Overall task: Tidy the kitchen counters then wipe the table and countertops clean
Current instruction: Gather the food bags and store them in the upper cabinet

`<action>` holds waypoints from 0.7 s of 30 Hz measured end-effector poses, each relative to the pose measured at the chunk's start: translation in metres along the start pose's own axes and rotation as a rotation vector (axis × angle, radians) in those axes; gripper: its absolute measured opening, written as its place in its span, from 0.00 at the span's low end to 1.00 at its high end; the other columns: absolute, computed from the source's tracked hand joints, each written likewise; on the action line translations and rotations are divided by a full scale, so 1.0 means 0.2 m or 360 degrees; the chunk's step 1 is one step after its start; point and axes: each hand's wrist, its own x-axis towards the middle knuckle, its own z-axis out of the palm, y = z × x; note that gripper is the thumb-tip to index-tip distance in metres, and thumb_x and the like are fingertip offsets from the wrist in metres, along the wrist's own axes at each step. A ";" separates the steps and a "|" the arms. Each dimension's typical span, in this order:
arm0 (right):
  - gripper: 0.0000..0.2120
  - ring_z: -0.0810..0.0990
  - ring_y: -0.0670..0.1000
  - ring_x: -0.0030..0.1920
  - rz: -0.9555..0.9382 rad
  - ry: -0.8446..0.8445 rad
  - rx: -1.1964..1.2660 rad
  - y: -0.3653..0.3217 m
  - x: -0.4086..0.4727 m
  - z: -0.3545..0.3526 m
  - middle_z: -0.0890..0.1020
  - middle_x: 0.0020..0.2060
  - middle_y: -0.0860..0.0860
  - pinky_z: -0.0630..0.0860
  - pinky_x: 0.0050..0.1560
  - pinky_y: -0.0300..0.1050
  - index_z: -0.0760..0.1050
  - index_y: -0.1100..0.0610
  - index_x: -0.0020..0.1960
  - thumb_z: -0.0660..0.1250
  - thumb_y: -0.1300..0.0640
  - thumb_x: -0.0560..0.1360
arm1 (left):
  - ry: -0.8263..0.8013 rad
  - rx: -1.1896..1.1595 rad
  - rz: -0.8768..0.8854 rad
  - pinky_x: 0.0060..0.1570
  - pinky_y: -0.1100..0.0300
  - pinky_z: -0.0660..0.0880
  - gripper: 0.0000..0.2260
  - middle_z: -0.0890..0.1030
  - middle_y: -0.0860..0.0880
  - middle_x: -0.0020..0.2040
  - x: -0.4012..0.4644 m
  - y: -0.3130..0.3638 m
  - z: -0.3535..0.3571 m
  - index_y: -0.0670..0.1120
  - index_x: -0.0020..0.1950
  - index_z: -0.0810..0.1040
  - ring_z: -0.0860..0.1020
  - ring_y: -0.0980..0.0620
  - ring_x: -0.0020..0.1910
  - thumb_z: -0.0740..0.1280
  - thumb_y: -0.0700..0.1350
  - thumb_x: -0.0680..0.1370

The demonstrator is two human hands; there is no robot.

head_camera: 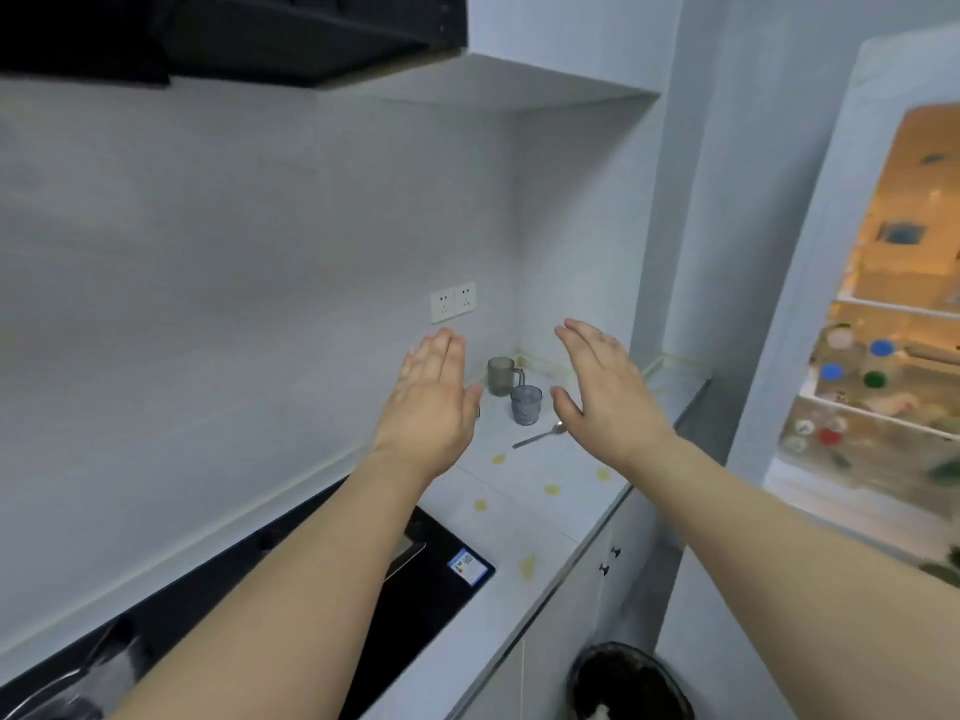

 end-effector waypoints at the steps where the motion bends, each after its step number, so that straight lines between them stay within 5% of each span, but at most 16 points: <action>1: 0.28 0.60 0.56 0.73 -0.0007 0.0020 -0.0010 -0.04 -0.02 -0.06 0.63 0.73 0.56 0.50 0.74 0.45 0.61 0.62 0.74 0.64 0.58 0.77 | 0.0007 0.0003 0.0028 0.77 0.56 0.40 0.27 0.50 0.44 0.80 -0.03 0.02 -0.04 0.41 0.80 0.50 0.46 0.48 0.79 0.53 0.50 0.84; 21: 0.27 0.64 0.59 0.72 -0.0308 0.0558 -0.0300 -0.29 -0.50 -1.33 0.68 0.71 0.59 0.57 0.75 0.56 0.65 0.65 0.72 0.61 0.60 0.73 | 0.0203 -0.0106 0.0181 0.75 0.61 0.38 0.28 0.49 0.47 0.81 -0.55 0.89 -0.63 0.43 0.80 0.50 0.45 0.50 0.79 0.55 0.50 0.84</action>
